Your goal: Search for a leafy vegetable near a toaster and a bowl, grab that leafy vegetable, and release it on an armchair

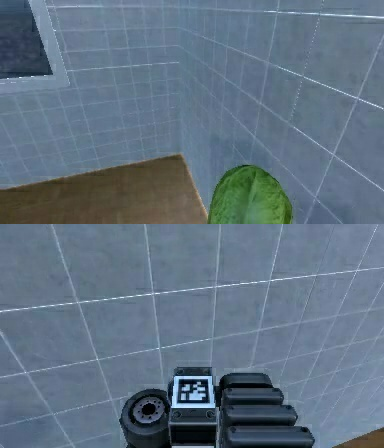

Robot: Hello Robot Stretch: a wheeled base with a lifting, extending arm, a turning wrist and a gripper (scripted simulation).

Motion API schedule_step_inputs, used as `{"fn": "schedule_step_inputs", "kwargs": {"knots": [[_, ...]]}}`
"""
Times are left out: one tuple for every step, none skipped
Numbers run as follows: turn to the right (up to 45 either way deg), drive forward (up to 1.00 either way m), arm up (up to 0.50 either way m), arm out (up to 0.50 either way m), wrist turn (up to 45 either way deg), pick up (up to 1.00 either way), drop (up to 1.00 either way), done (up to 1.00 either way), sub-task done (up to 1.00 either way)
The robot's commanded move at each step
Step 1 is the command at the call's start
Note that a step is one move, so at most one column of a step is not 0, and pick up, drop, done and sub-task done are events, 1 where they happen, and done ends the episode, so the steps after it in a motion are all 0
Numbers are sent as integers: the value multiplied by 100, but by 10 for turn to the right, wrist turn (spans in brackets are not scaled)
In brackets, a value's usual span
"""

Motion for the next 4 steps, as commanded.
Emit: {"fn": "schedule_step_inputs", "kwargs": {"knots": [[-450, 0, 0, 0, 0, 0, 0, 0, 0], [-150, 0, 0, 0, 0, 0, 0, 0, 0], [0, 100, 0, 0, 0, 0, 0, 0, 0], [-30, 0, 0, 0, 0, 0, 0, 0, 0]]}}
